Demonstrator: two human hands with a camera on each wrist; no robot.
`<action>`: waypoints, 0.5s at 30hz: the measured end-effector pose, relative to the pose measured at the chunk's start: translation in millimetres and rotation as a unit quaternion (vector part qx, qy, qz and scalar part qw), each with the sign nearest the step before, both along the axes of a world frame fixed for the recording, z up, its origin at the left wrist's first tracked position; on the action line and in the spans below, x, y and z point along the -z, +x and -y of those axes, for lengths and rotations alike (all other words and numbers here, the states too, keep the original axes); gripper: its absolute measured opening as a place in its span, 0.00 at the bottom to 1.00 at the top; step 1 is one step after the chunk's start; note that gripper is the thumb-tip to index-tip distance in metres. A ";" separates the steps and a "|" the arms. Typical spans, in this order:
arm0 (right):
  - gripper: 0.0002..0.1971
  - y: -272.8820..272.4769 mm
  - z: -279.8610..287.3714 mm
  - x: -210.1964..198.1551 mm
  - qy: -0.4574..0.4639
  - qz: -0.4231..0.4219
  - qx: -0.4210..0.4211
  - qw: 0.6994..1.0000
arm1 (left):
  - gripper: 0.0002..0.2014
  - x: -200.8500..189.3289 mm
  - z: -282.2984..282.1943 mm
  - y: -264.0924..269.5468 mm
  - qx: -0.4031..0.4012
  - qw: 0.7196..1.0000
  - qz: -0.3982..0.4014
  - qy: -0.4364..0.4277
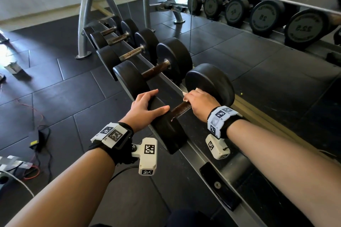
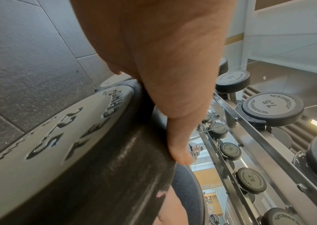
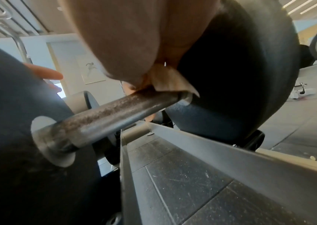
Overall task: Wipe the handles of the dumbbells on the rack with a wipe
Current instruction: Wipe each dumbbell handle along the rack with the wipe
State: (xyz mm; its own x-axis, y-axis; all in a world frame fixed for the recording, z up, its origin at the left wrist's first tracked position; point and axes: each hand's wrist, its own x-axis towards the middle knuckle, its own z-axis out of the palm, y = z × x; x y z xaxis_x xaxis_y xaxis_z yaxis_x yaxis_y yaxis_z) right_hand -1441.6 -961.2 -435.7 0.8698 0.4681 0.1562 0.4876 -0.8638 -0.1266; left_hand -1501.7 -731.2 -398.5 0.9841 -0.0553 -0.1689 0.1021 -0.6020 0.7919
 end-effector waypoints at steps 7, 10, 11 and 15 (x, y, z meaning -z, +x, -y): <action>0.22 5.0 5.7 -7.5 0.111 -0.107 -0.005 0.988 | 0.41 -5.7 3.5 -2.1 -0.008 1.000 -0.001 -0.002; 0.20 7.4 11.1 -14.1 0.149 -0.120 -0.010 0.981 | 0.42 -6.9 3.6 -2.9 -0.009 1.000 -0.001 -0.003; 0.21 6.1 9.5 -13.8 0.125 -0.119 -0.008 0.985 | 0.42 -6.9 3.6 -3.0 -0.010 1.000 0.000 -0.003; 0.20 -1.4 -1.3 -7.0 0.083 -0.101 0.016 0.991 | 0.42 -7.5 3.8 -3.3 -0.009 1.000 -0.003 -0.003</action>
